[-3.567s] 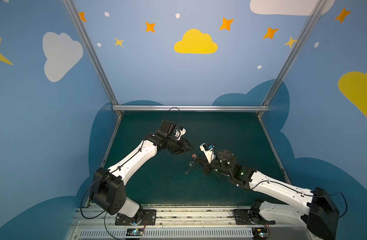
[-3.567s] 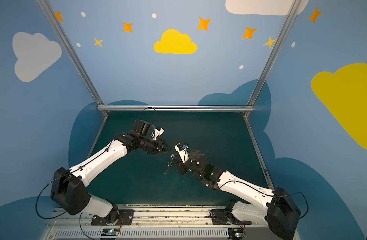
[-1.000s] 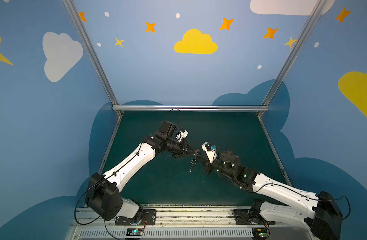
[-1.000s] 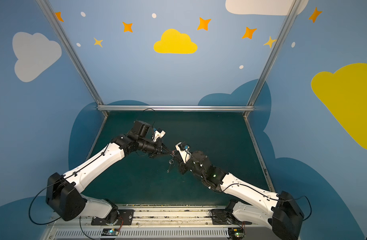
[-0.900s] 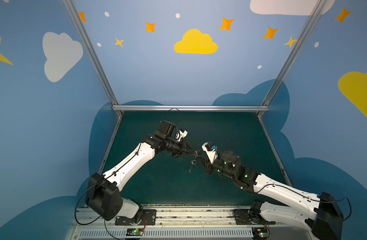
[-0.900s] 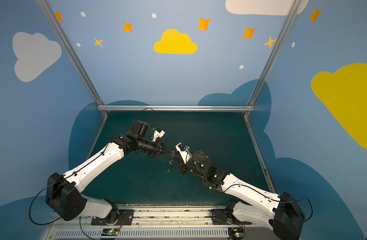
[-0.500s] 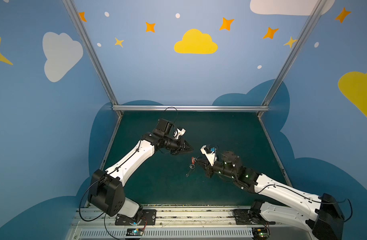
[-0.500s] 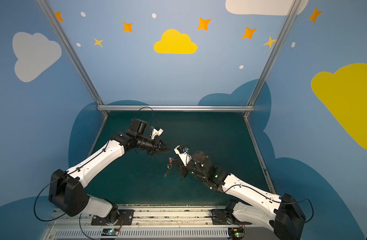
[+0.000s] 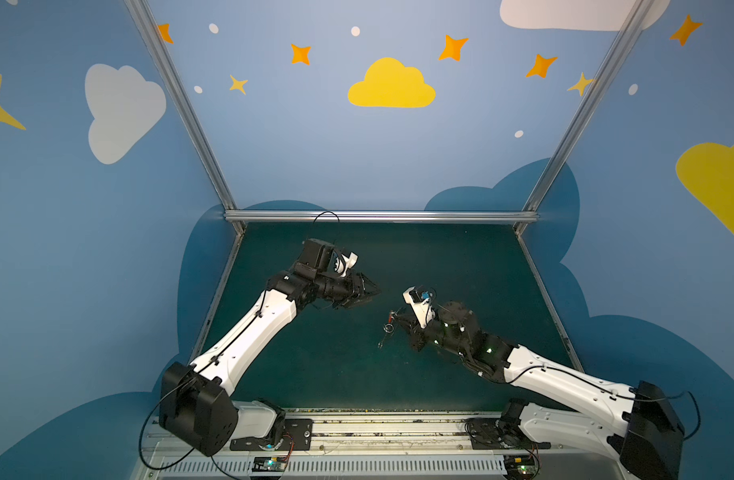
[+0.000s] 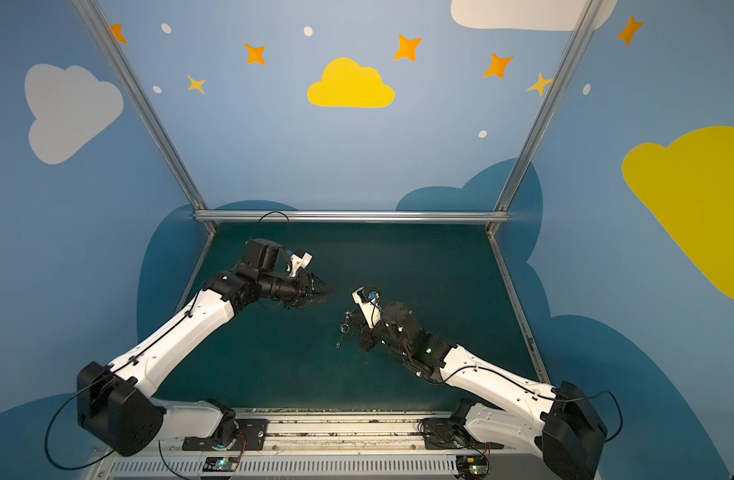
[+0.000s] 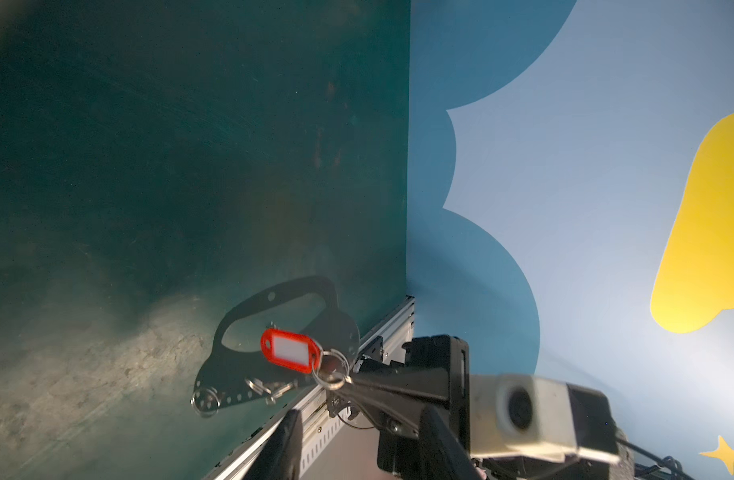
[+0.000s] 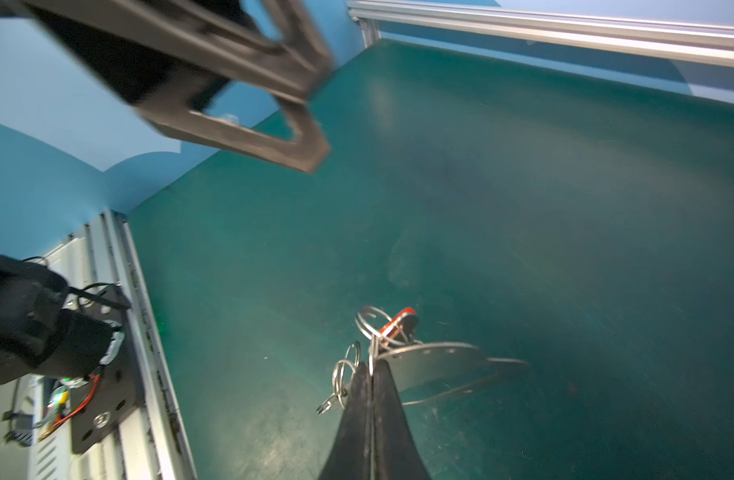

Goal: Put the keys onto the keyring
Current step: 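Bring the left gripper back to the red tag on the split ring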

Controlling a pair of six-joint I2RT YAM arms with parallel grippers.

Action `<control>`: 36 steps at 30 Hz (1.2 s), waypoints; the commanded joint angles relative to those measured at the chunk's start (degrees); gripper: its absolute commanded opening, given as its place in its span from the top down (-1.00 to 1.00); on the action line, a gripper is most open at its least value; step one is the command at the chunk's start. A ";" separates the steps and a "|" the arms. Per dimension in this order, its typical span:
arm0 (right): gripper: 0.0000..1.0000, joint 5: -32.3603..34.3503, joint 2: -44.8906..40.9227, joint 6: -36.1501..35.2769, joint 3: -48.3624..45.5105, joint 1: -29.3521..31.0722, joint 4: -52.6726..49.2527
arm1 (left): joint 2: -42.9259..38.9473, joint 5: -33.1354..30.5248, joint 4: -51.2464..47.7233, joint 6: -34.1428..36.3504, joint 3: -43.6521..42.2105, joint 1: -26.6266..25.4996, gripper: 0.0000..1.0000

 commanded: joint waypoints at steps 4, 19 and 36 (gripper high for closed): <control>1.00 4.69 1.77 0.05 0.58 -0.03 2.74 | -0.67 -2.93 7.07 -9.15 -5.60 -2.08 0.02; 1.00 4.75 4.48 -1.17 0.78 0.58 6.56 | 5.98 -2.41 12.04 -12.82 -4.92 -5.74 0.00; 1.00 3.82 4.22 -2.21 0.34 1.42 7.90 | 8.38 -2.56 12.79 -13.93 -4.74 -5.99 0.43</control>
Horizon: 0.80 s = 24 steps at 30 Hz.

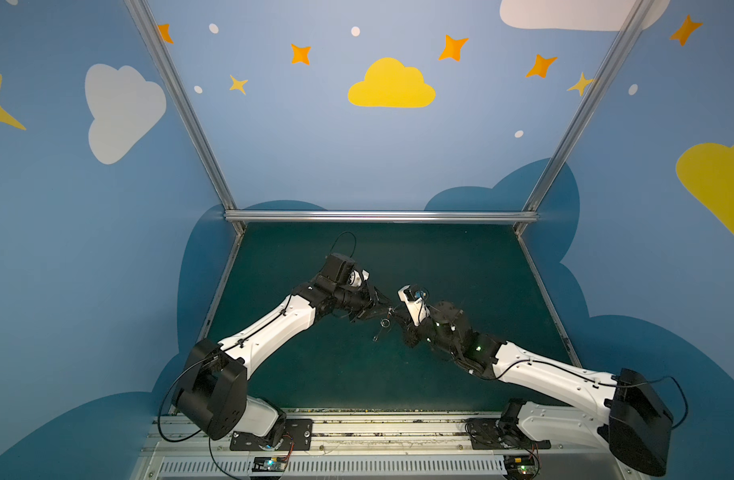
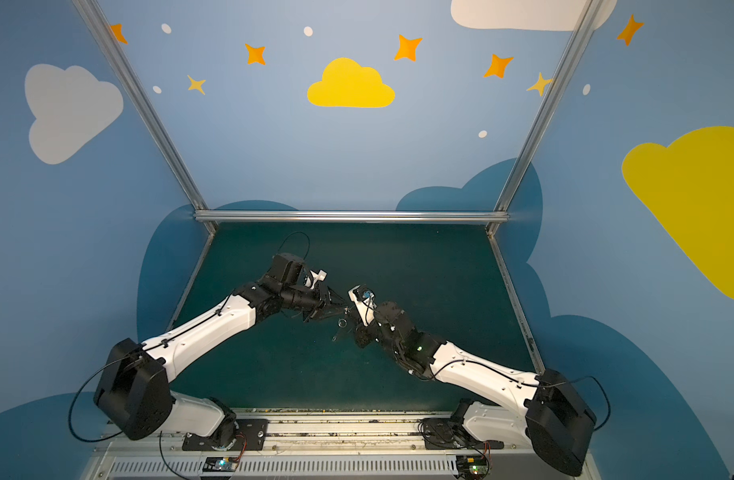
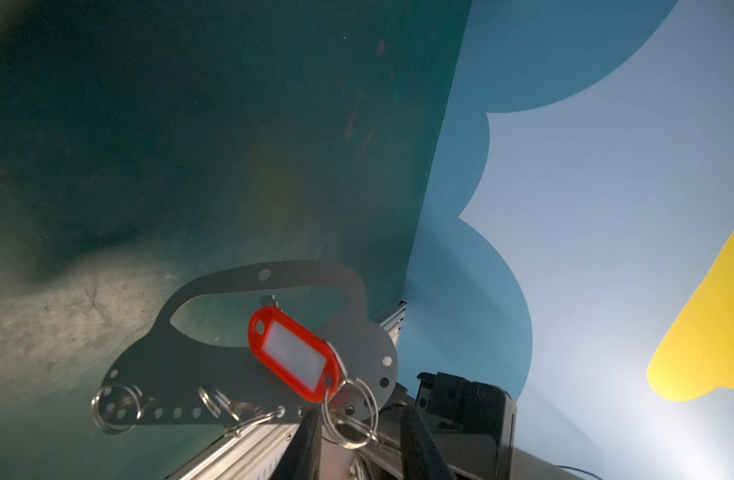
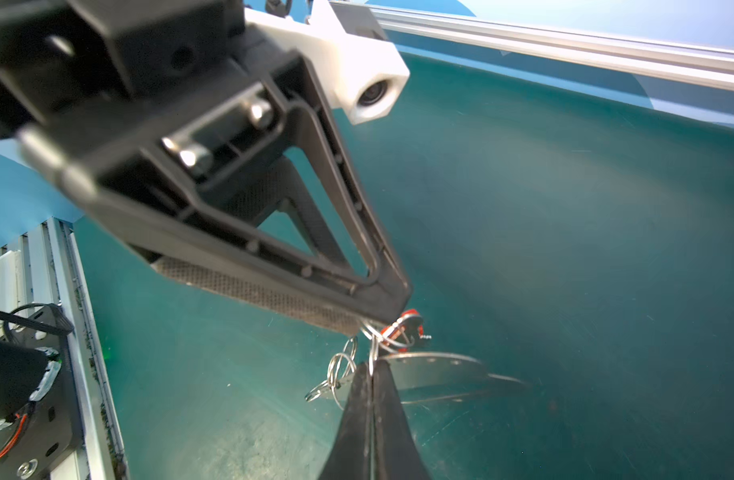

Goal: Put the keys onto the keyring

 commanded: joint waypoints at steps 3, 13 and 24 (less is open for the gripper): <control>1.00 -0.42 -0.38 -0.68 0.21 0.67 2.40 | 0.67 -0.25 0.78 0.48 0.86 0.20 0.66; 1.00 -0.17 -0.99 -0.81 -0.29 0.98 1.83 | -0.45 -0.49 -0.06 1.12 0.68 1.13 0.93; 1.00 3.88 -3.61 1.23 -2.28 -0.01 0.72 | -2.39 2.33 -2.48 4.76 1.03 2.14 0.93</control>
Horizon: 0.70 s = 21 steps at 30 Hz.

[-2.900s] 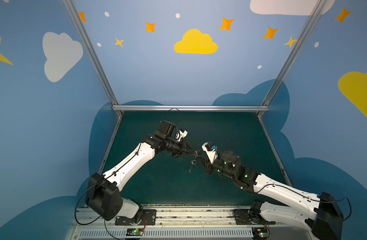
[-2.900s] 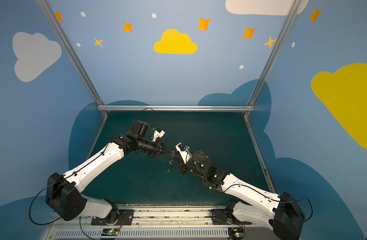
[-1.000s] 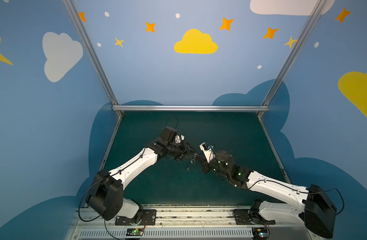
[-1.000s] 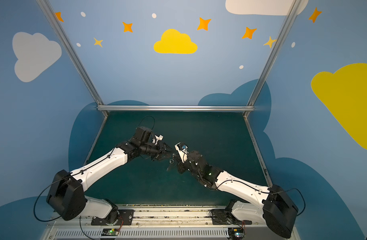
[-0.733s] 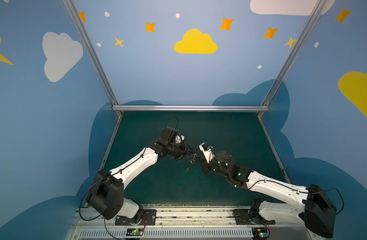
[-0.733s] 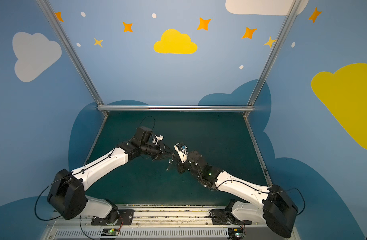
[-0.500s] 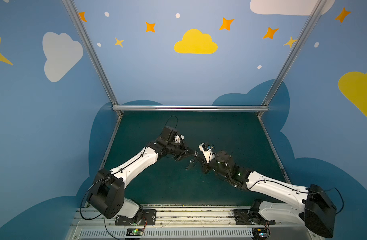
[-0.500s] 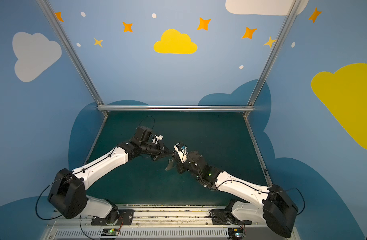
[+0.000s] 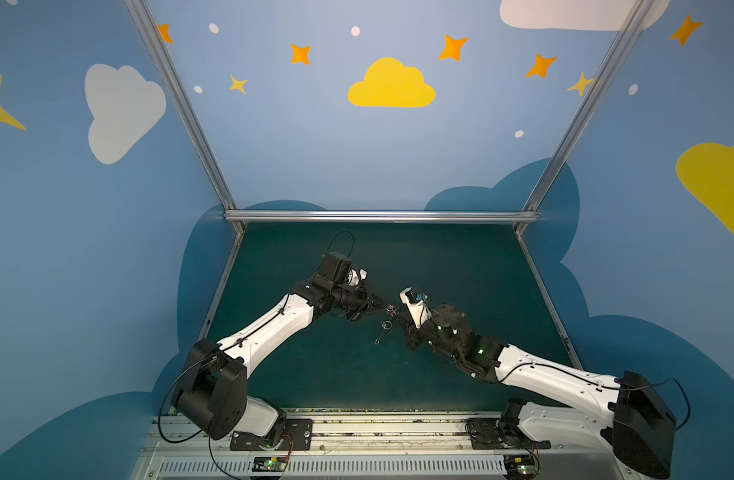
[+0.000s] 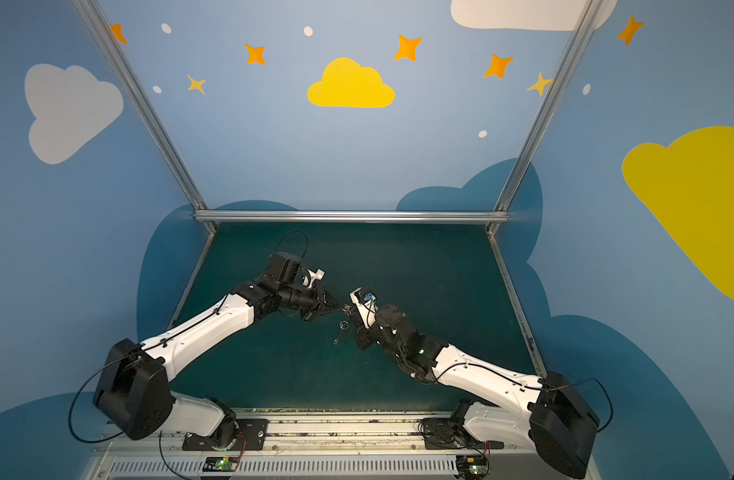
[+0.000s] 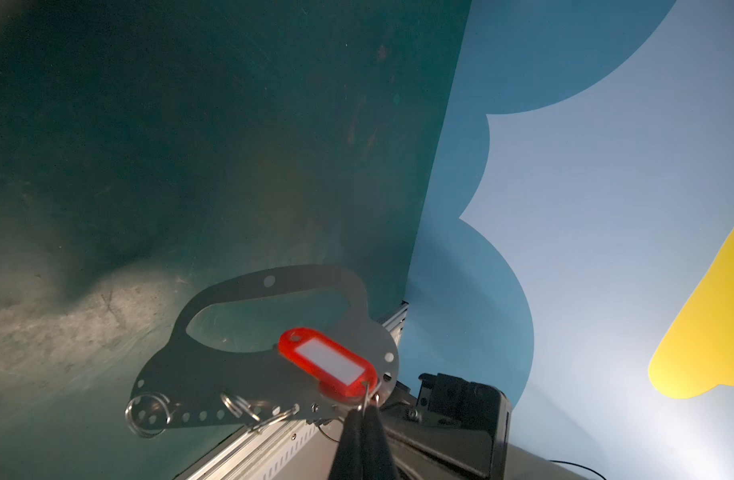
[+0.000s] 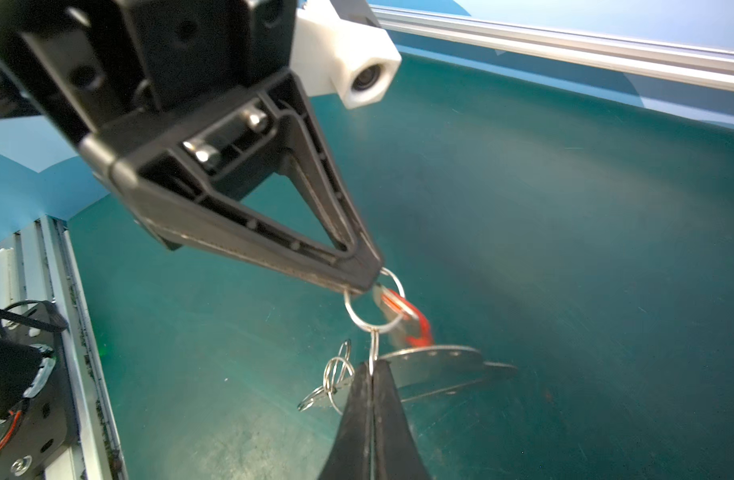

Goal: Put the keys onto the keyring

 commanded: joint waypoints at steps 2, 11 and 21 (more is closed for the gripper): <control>1.00 2.06 -2.13 1.19 -1.01 -0.95 1.05 | -2.23 1.76 -0.88 2.46 1.00 0.56 0.93; 1.00 -1.95 -3.70 0.05 -0.72 -1.87 1.10 | -2.77 3.12 0.26 3.18 0.70 1.45 0.93; 1.00 -6.96 -4.46 -1.09 0.06 -1.52 -0.92 | -1.00 2.91 0.48 3.43 1.47 4.22 0.71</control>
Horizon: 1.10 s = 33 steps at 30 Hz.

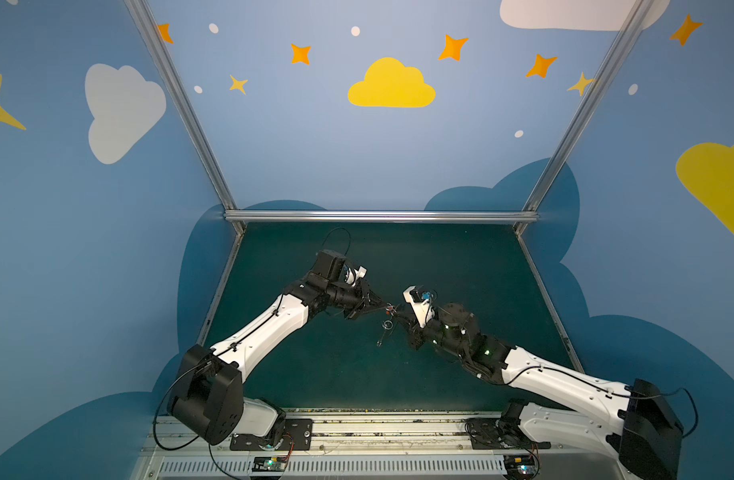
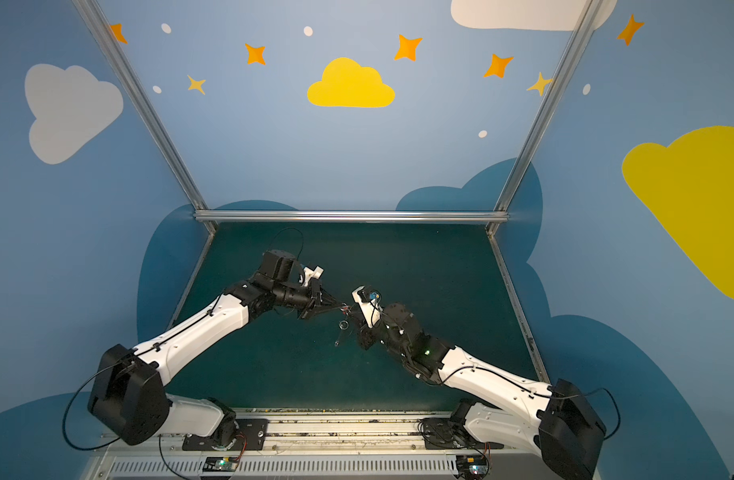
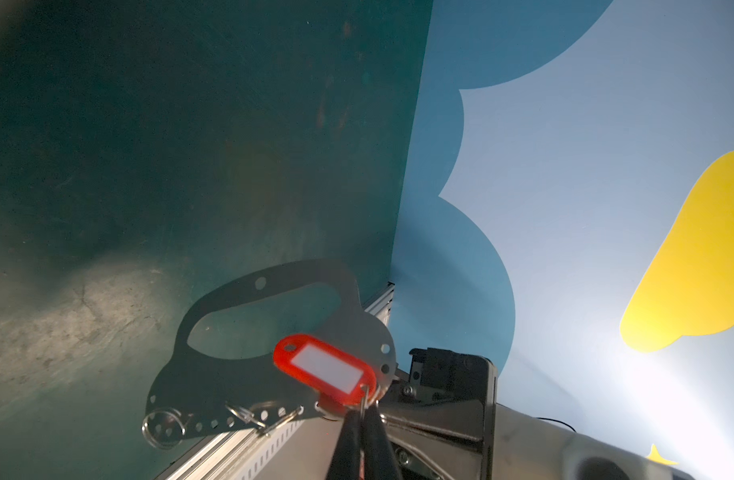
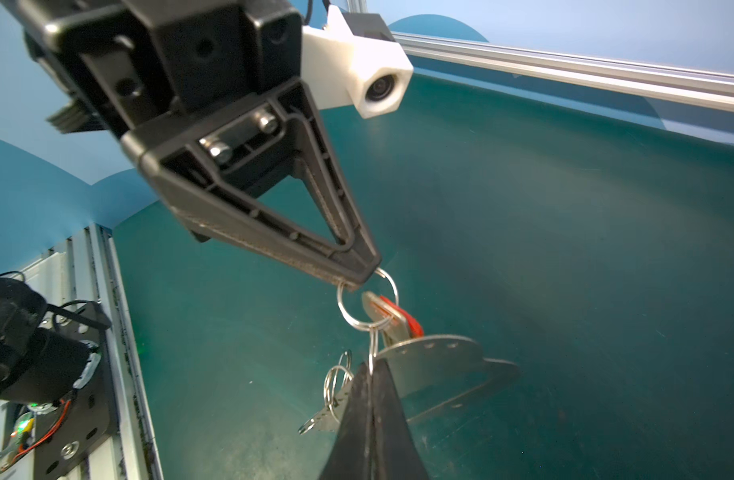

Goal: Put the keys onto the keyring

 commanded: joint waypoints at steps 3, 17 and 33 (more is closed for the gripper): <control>1.00 -1.34 -1.26 -0.01 0.54 -0.04 -1.25 | 0.98 -2.12 -0.42 1.39 1.95 1.93 0.33; 1.00 3.05 1.68 1.45 1.99 -0.10 -0.98 | -3.71 -3.18 -1.50 -3.05 -1.01 1.51 0.13; 1.00 -2.56 -0.16 1.92 1.67 -0.29 1.90 | -1.69 -4.83 -11.13 19.80 2.39 -5.50 0.33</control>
